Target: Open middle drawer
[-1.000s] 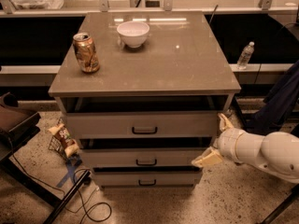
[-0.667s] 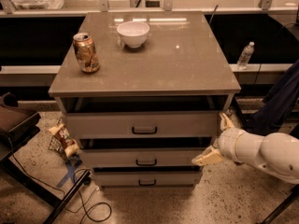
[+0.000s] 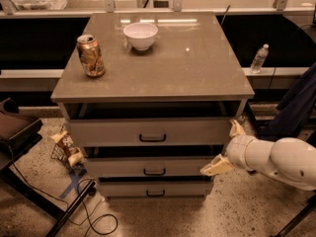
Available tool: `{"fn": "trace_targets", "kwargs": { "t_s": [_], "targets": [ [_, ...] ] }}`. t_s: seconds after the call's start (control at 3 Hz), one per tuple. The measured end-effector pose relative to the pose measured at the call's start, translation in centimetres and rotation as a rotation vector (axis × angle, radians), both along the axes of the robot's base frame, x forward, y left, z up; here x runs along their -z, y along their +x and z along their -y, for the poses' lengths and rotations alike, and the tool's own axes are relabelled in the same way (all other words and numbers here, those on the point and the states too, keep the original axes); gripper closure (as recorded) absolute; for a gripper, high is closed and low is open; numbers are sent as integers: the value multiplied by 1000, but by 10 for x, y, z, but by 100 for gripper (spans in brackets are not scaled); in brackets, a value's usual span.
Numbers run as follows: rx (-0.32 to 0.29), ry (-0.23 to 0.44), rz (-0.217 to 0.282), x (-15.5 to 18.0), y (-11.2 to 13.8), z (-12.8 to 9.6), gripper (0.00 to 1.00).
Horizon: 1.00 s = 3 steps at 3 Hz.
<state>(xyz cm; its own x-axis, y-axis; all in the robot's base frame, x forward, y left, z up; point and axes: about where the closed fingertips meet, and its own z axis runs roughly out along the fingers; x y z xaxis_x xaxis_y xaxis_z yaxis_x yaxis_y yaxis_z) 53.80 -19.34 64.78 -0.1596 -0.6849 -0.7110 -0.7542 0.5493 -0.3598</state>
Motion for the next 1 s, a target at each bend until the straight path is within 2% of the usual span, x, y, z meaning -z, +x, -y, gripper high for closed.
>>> {"fn": "trace_targets", "kwargs": {
  "t_s": [0.33, 0.67, 1.0],
  "targets": [
    [-10, 2, -11, 8, -2, -5, 0],
    [-64, -39, -22, 47, -23, -24, 0],
    [-119, -81, -34, 96, -55, -44, 0]
  ]
}}
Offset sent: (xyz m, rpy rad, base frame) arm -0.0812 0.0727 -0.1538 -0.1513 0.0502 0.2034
